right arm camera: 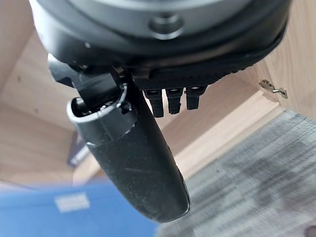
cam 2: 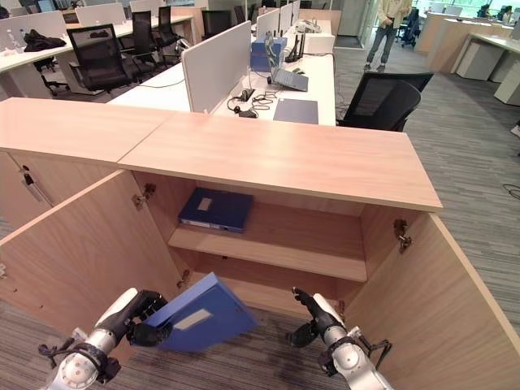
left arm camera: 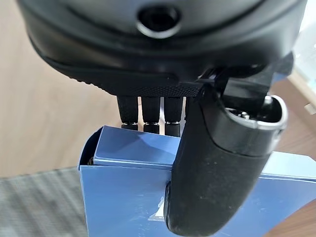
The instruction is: Put the empty folder in the office cabinet
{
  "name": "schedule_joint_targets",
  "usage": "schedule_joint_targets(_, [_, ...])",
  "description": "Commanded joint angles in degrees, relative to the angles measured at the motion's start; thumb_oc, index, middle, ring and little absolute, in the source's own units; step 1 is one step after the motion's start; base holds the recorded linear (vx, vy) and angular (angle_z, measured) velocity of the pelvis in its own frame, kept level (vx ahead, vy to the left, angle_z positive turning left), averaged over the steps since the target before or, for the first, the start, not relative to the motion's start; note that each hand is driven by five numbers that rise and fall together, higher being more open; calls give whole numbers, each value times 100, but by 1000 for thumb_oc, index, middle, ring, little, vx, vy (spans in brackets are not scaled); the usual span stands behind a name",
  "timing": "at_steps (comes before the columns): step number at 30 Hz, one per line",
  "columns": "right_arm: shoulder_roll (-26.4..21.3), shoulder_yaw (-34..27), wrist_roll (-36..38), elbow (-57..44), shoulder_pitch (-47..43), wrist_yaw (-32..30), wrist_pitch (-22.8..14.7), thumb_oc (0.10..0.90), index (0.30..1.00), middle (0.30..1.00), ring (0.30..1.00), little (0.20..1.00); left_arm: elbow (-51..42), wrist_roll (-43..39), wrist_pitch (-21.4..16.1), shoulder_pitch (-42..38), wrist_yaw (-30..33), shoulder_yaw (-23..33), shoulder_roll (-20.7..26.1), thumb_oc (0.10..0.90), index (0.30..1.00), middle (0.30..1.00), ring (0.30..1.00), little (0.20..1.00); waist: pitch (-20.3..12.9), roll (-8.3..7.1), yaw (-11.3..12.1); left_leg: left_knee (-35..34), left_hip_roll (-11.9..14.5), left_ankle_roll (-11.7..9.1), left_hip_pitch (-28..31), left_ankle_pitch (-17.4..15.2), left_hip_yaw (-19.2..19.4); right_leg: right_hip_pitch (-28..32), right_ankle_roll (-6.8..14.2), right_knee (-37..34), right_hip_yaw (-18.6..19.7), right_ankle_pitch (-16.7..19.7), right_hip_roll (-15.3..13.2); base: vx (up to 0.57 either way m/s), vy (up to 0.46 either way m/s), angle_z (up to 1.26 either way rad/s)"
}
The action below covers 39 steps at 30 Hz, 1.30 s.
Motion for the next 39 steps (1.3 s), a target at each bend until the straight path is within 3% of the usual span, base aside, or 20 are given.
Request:
schedule_joint_targets(1, [-197, 122, 15, -230, -842, 74, -370, 800, 900, 900, 900, 900, -767, -773, -762, -936, 15, 204, 187, 400, 300, 300, 300, 300, 62, -122, 92, -12, -55, -43, 73, -506, -631, 474, 414, 46, -158, -478, -109, 0, 0, 0])
schedule_joint_targets(8, [-192, 333, 360, -586, -1229, 228, -453, 800, 900, 900, 900, 900, -1252, -1408, -879, -1275, -324, -102, 596, 400, 300, 300, 300, 300, 31, -112, 106, -12, -53, -52, 71, -493, -641, 484, 416, 46, -165, -481, -116, 0, -2, 2])
schedule_joint_targets(9, [-288, 410, 391, -782, -1466, 159, -517, 800, 900, 900, 900, 900, -1619, -1777, -987, -1485, -518, -341, 905, 400, 300, 300, 300, 300, 0, -101, 102, -12, -55, -57, 63, -488, -643, 478, 419, 46, -169, -472, -123, 0, 0, 0])
schedule_joint_targets(18, [-326, 369, 491, -861, -2077, -308, -592, 800, 900, 900, 900, 900, -2232, -2626, -1070, -2007, -835, -1077, 1687, 400, 300, 300, 300, 300, -29, -85, 137, -12, -67, -61, 55, -457, -637, 459, 418, 46, -159, -424, -125, -9, -2, 1])
schedule_joint_targets(28, [-424, 221, 499, -1072, -1973, -426, -593, 800, 900, 900, 900, 900, -2188, -2550, -1060, -1945, -805, -1042, 1795, 400, 300, 300, 300, 300, -49, -106, 148, -12, -55, -64, 105, -517, -615, 502, 430, 46, -151, -465, -114, -7, -2, 0])
schedule_joint_targets(39, [-530, -513, 782, -1292, -1553, -584, -553, 800, 900, 900, 900, 900, -1990, -1904, -996, -1584, -741, -594, 1739, 400, 300, 300, 300, 300, -23, -107, 152, -12, -49, -71, 129, -517, -627, 524, 429, 46, -167, -475, -115, 0, 0, 0])
